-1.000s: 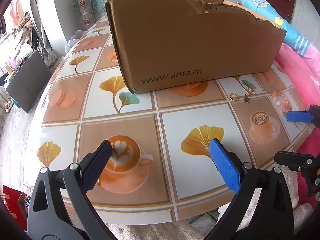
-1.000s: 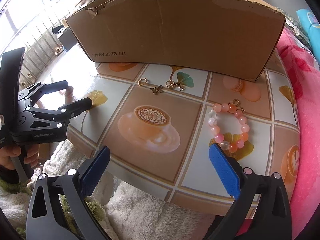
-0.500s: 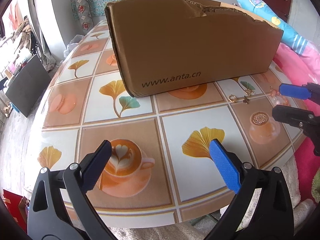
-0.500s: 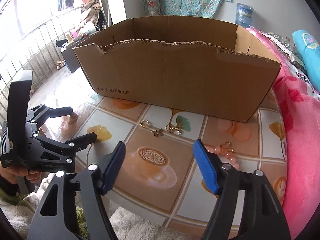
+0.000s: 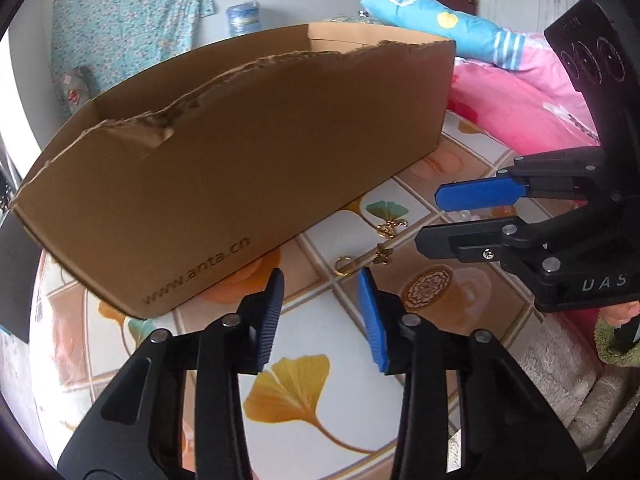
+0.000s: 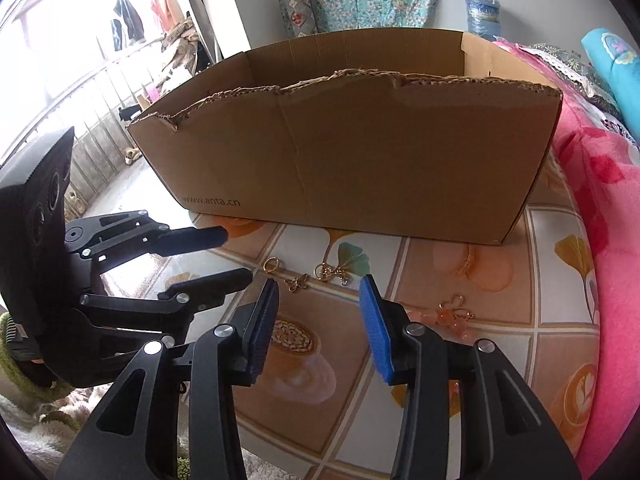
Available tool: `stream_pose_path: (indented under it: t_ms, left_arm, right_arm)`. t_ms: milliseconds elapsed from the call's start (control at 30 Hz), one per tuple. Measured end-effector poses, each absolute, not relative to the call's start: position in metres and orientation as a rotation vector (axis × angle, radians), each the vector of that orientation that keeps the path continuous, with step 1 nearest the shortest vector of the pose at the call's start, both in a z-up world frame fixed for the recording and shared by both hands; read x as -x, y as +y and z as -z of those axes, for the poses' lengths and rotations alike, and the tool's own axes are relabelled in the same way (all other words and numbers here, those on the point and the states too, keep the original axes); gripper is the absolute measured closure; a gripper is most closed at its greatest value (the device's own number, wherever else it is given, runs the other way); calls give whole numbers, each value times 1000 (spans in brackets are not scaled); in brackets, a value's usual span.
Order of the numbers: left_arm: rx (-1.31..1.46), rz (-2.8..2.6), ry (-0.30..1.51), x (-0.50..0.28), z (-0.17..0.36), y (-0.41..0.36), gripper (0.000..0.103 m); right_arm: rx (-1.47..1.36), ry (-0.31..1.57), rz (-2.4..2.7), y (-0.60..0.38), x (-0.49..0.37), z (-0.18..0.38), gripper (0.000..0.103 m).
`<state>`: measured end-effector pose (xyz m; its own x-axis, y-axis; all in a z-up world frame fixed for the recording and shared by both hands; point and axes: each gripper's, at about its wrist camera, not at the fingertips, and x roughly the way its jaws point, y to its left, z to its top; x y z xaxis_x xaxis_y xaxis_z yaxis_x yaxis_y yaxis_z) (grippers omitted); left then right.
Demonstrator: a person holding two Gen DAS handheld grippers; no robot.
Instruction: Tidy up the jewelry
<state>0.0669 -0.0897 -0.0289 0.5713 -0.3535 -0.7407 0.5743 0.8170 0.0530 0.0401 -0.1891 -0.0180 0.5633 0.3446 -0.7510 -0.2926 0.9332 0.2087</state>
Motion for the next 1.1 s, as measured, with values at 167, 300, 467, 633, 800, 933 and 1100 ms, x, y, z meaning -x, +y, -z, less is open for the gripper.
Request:
stream_pose_path:
  t_ms: [167, 300, 467, 633, 800, 933, 1100]
  left_arm:
    - [-336, 584, 815, -73, 37, -103, 85]
    - [-326, 594, 826, -77, 37, -106, 92]
    - [-330, 600, 830, -80, 36, -109, 93]
    - [-336, 602, 825, -82, 37, -112, 94]
    - [-307, 601, 829, -79, 37, -107, 94]
    - [-282, 583, 835, -76, 36, -101, 94]
    - [-245, 546, 847, -69, 36, -88, 94]
  right_arm:
    - [-102, 891, -388, -197, -40, 22, 62]
    - [-123, 888, -393, -202, -43, 24, 62]
    - [-141, 888, -397, -205, -41, 27, 62]
    - [-150, 880, -392, -205, -37, 26, 62]
    - [-150, 871, -390, -206, -34, 23, 62]
    - [-140, 864, -397, -204, -29, 20, 62]
    - [-97, 847, -437, -192, -27, 16, 63]
